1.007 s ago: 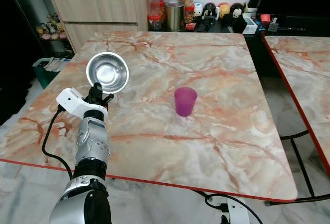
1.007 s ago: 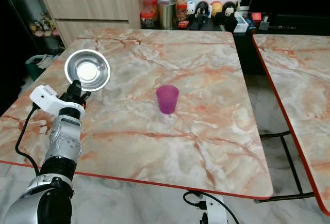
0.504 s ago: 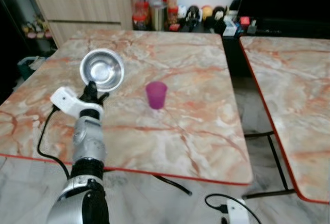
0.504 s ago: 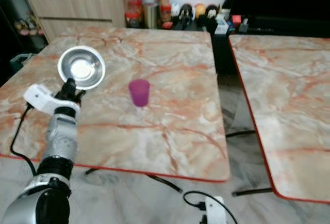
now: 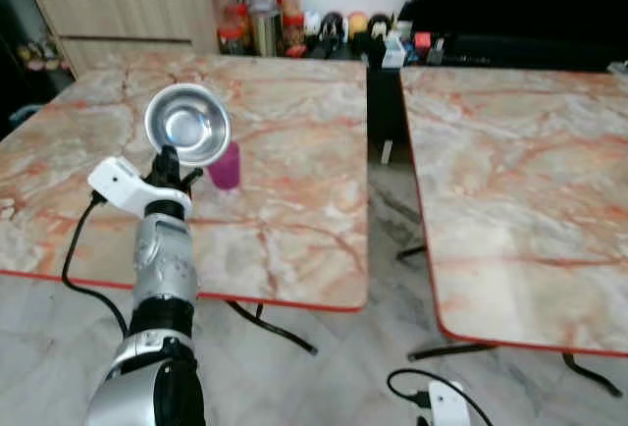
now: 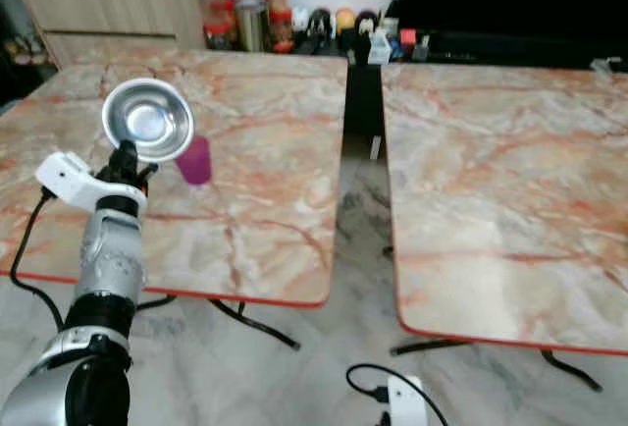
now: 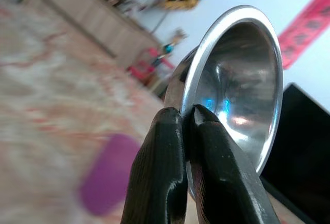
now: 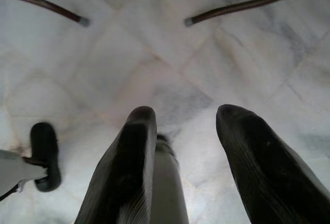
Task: Setting the table
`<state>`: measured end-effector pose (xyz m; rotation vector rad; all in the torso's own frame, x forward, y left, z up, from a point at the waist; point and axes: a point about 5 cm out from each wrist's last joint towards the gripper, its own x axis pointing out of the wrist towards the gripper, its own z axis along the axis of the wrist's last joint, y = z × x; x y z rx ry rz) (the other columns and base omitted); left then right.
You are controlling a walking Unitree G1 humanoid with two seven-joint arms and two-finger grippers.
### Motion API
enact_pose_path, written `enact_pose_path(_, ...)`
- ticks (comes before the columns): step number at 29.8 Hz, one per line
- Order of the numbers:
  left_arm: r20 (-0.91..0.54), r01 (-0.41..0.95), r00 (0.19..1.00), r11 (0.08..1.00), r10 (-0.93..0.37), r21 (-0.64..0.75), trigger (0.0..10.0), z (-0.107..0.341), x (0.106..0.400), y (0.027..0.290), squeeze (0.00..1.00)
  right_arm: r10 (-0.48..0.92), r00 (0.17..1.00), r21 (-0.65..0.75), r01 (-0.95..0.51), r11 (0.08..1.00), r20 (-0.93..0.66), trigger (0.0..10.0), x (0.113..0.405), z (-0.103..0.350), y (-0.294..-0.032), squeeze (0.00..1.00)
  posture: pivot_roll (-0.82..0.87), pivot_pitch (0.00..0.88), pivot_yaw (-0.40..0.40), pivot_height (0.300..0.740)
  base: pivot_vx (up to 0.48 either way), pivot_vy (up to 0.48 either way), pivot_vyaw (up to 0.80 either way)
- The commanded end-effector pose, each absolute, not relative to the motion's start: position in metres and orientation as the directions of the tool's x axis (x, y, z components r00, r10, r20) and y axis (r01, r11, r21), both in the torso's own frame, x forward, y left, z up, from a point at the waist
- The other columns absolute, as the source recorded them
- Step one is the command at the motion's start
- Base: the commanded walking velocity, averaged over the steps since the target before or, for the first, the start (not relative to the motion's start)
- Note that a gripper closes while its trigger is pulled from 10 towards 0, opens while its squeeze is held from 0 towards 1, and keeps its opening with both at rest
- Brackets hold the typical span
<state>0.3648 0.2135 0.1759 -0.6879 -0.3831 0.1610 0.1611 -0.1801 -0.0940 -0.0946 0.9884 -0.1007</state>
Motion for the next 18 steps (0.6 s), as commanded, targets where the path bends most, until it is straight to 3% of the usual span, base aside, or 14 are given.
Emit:
enact_pose_path(1,0.342,0.039,0.911,0.779,0.230,-0.626,10.0,0.191,0.369,0.202,0.00,-0.150,0.544,-0.142,0.058,0.988,-0.826,10.0,0.159,-0.094,-0.189,0.00,0.03,0.000,0.030,0.740,0.000,-0.465,0.00)
enact_pose_path(18,0.362,0.098,0.918,0.793,0.161,-0.601,10.0,0.196,0.369,0.184,0.00,-0.150,0.546,-0.136,0.066,0.989,-0.824,10.0,0.160,-0.094,-0.188,0.00,0.03,0.000,0.033,0.740,0.000,-0.463,0.00)
